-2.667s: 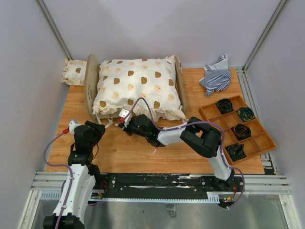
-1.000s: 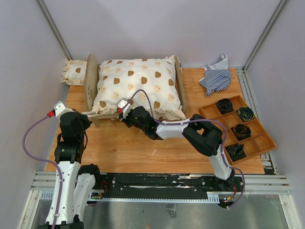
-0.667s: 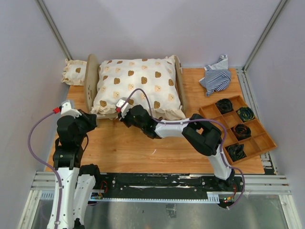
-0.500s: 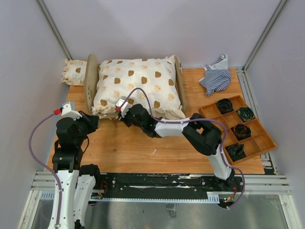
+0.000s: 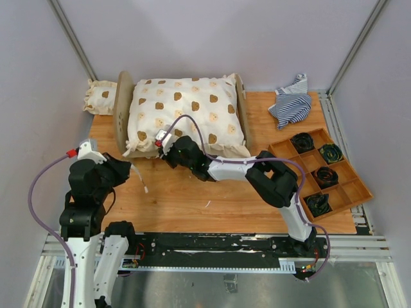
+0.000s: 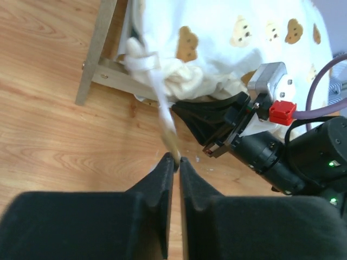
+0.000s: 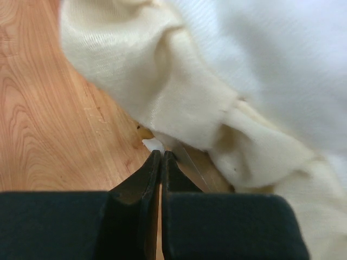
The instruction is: Set up the pet bed
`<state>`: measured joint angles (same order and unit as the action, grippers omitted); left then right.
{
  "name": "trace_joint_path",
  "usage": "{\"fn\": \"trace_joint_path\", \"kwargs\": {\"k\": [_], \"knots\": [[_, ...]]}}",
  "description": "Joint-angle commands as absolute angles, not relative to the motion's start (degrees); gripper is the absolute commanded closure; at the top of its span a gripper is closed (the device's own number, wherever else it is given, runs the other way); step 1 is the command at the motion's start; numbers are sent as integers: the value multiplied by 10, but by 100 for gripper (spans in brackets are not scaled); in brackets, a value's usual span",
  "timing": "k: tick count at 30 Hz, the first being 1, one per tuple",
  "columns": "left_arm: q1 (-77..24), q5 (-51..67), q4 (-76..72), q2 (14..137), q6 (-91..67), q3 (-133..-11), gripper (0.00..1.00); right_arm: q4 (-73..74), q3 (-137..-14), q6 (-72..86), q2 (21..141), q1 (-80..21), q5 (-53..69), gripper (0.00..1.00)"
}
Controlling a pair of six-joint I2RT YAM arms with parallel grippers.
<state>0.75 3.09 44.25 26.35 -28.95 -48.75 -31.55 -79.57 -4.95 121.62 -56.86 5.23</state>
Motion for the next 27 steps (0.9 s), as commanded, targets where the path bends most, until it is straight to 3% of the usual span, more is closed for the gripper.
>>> {"fn": "trace_joint_path", "kwargs": {"k": [1, 4, 8, 12, 18, 27], "knots": [[4, 33, 444, 248, -306, -457, 75, -335, -815, -53, 1224, -541, 28, 100], [4, -31, 420, 236, -350, -402, 49, -337, -797, -35, 1205, -541, 45, 100], [4, -121, 385, 241, -417, -384, 47, -347, -754, 2, 1155, -545, 116, 100], [4, -20, 249, 254, -377, -327, 47, -350, -728, 25, 1112, -564, 172, 100], [4, 53, 121, 319, -461, -253, 43, -359, -723, 6, 1112, -586, 222, 100], [4, 78, 51, 364, -515, -207, 38, -387, -746, -65, 1132, -591, 309, 100]]}}
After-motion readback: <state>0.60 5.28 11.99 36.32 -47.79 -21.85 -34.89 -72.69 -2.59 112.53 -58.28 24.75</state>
